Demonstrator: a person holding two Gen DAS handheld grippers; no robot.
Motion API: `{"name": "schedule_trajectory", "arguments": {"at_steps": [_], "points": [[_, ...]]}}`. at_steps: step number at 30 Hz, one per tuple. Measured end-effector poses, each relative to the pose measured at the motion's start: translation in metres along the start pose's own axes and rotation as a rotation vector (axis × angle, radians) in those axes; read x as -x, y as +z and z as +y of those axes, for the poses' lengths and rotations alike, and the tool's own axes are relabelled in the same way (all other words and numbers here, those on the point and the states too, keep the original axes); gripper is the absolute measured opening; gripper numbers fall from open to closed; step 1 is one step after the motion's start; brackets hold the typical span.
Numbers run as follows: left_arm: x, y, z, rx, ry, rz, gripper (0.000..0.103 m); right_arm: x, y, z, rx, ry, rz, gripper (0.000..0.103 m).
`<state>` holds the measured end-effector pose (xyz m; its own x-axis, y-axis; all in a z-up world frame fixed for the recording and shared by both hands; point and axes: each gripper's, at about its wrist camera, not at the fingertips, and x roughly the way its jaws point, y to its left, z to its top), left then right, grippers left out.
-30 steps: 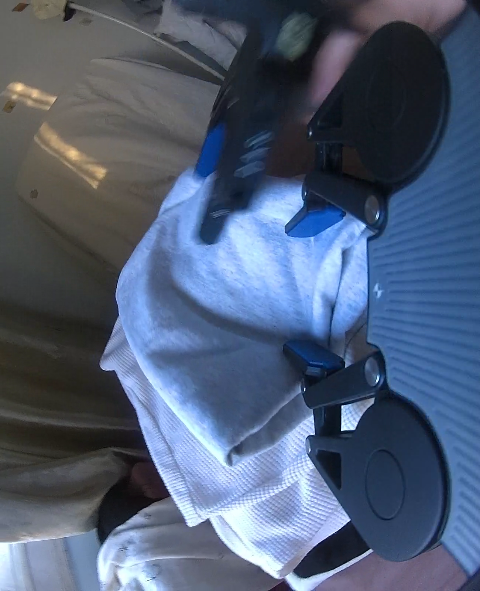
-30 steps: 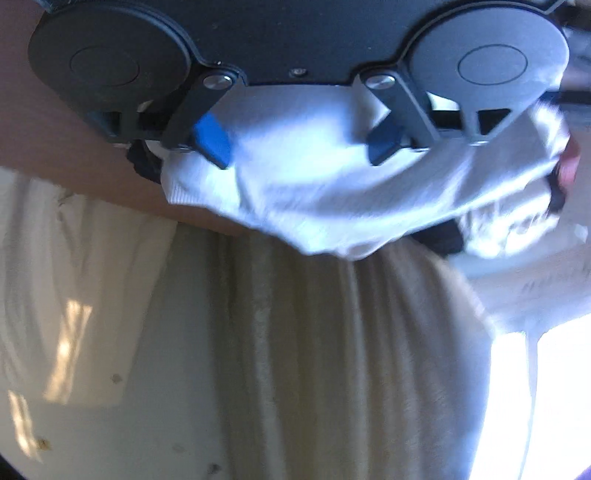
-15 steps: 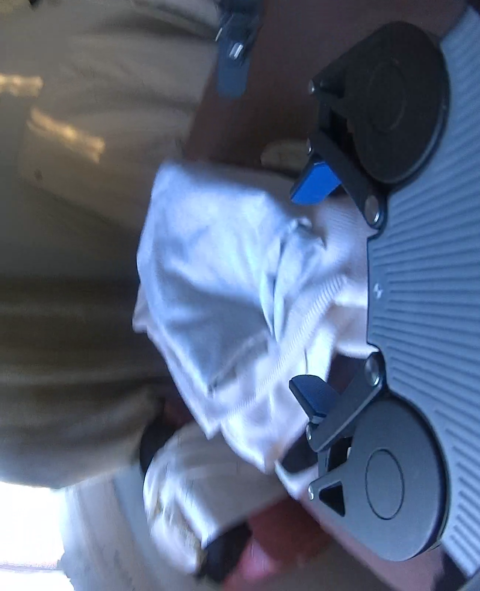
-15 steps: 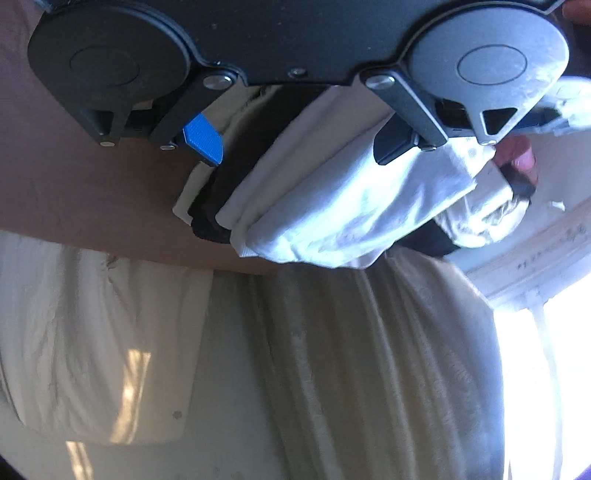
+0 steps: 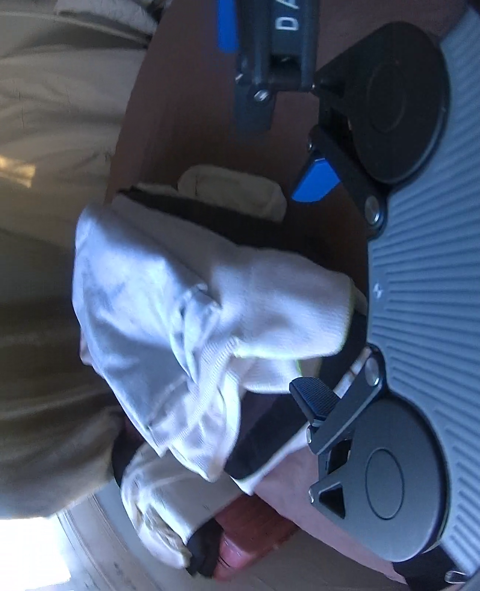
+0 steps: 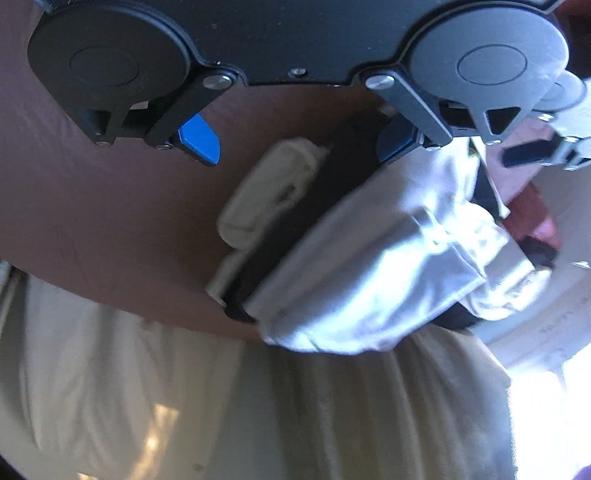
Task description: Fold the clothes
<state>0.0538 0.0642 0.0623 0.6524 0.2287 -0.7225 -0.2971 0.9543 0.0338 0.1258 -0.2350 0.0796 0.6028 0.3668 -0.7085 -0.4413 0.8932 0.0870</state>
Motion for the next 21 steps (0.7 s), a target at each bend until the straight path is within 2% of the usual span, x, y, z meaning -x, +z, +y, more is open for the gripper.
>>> {"name": "schedule_trajectory", "arguments": {"at_steps": [5, 9, 15, 21], "points": [[0.001, -0.013, 0.011, 0.036, 0.023, 0.022, 0.103, 0.005, -0.008, -0.001, -0.023, -0.023, 0.044, 0.095], [-0.001, -0.023, 0.018, 0.063, -0.012, 0.065, 0.103, 0.013, -0.016, 0.0, -0.017, -0.073, 0.048, 0.095], [0.0, -0.028, 0.008, -0.018, 0.024, 0.051, 0.103, 0.029, -0.026, 0.001, -0.011, -0.109, 0.019, 0.095], [0.0, -0.028, 0.003, -0.036, 0.027, 0.026, 0.103, 0.034, -0.034, 0.009, -0.02, -0.119, -0.007, 0.095]]}}
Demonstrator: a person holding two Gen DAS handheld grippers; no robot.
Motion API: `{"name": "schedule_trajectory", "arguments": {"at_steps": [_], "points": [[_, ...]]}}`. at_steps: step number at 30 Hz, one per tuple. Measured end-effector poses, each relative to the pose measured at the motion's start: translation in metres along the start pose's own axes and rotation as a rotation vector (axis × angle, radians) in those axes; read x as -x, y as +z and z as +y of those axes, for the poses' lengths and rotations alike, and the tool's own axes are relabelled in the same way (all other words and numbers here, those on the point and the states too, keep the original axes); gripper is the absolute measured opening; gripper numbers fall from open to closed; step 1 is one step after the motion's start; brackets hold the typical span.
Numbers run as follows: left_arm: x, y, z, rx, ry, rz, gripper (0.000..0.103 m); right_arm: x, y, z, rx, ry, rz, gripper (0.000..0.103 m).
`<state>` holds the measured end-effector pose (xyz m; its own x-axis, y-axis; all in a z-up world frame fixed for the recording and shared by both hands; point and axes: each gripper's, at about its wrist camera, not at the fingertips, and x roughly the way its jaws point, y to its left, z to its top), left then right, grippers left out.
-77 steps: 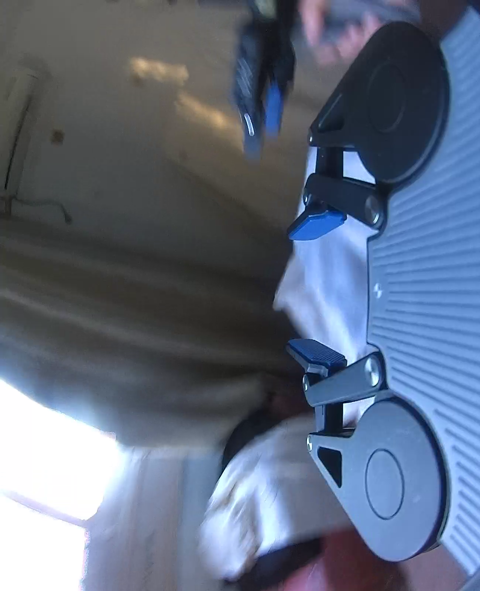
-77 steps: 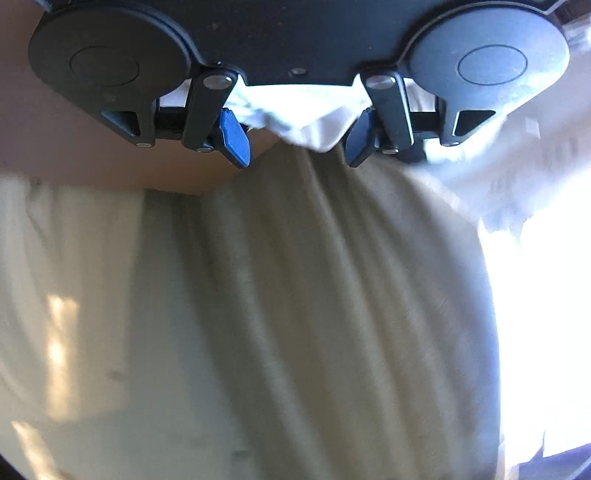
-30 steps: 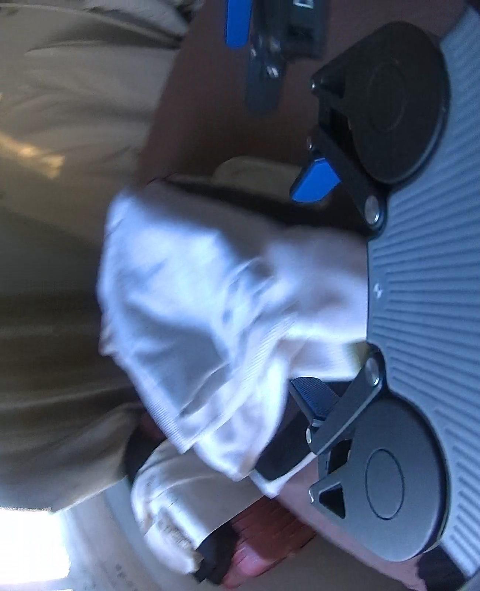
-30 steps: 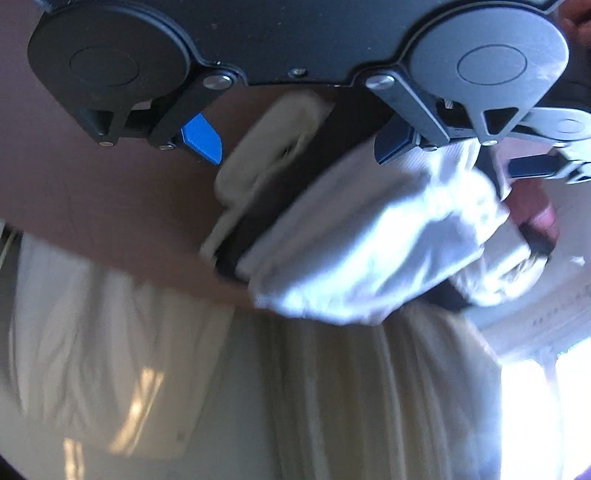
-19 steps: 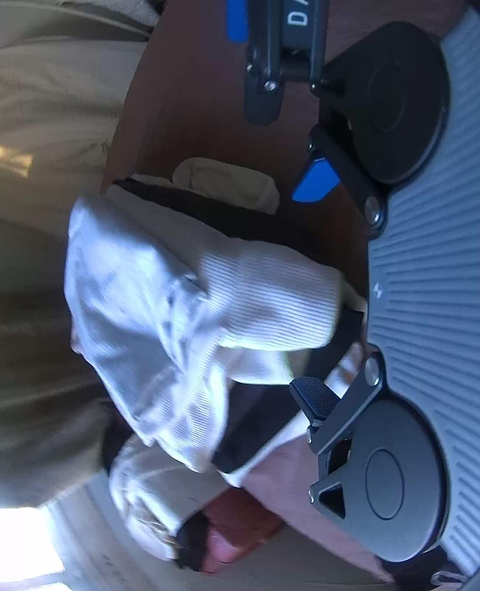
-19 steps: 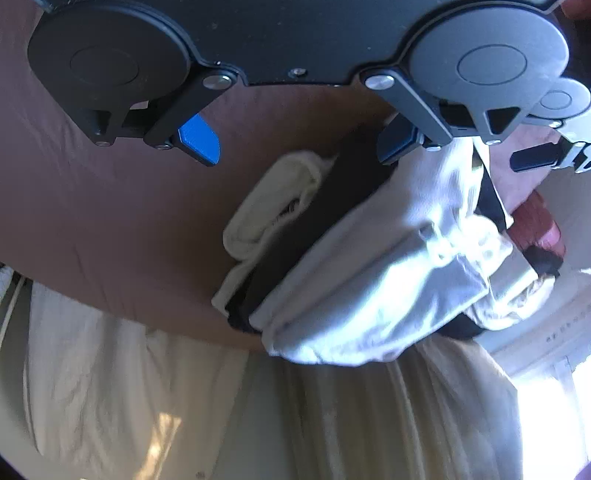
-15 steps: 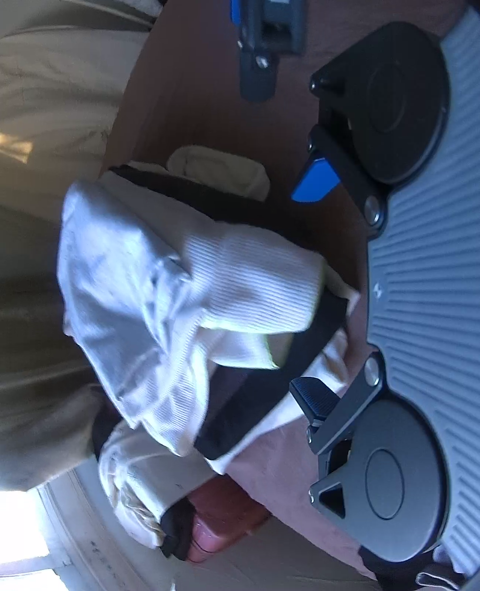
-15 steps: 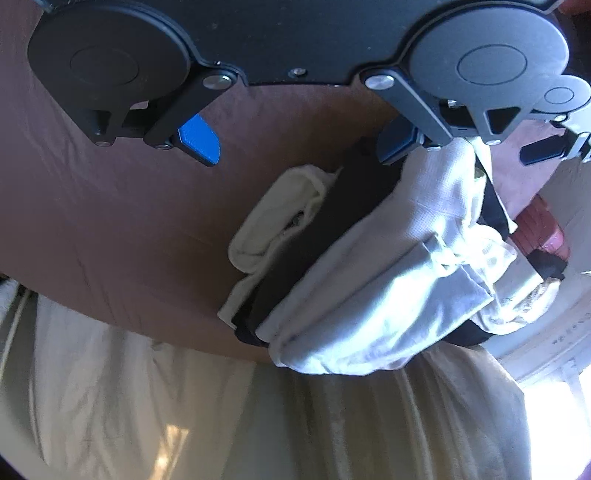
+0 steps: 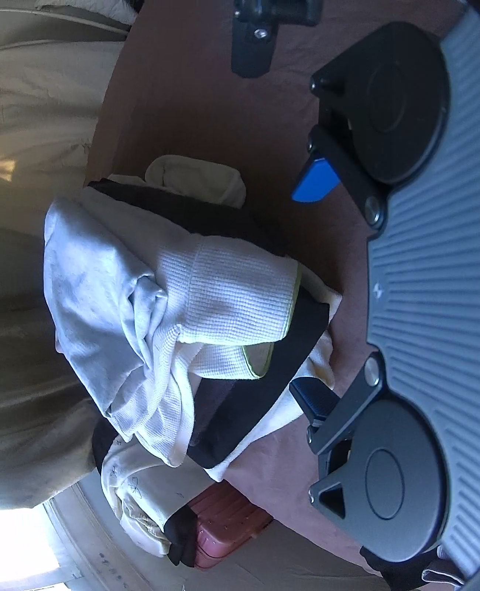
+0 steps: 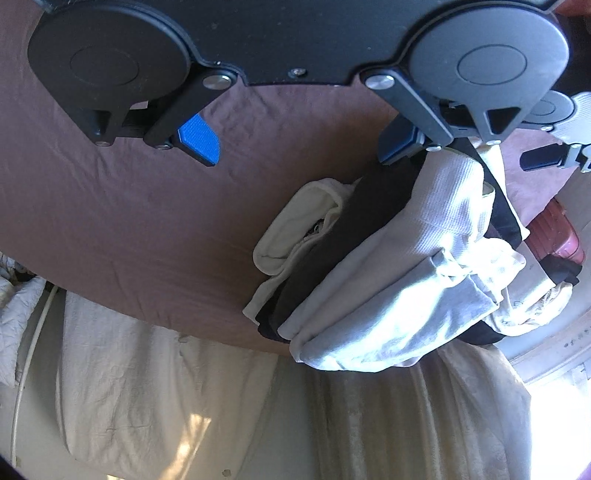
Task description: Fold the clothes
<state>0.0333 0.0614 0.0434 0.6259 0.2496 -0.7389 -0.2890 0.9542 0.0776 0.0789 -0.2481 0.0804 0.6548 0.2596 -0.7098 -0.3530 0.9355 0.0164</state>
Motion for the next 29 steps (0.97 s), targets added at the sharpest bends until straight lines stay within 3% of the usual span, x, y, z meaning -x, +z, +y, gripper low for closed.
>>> {"name": "schedule_trajectory", "arguments": {"at_steps": [5, 10, 23, 29], "points": [[-0.002, -0.001, -0.001, -0.009, 0.022, -0.002, 0.103, 0.009, 0.002, 0.006, 0.039, -0.047, -0.035, 0.095], [-0.008, -0.004, -0.002, -0.019, 0.031, 0.023, 0.103, 0.006, 0.0, 0.007, 0.038, 0.012, 0.001, 0.095], [-0.019, -0.006, -0.004, -0.024, 0.035, 0.064, 0.103, -0.004, -0.004, 0.001, 0.009, -0.006, 0.009, 0.095], [-0.019, -0.005, -0.002, -0.023, 0.102, 0.036, 0.103, -0.006, -0.005, 0.0, 0.016, -0.005, 0.012, 0.095]]}}
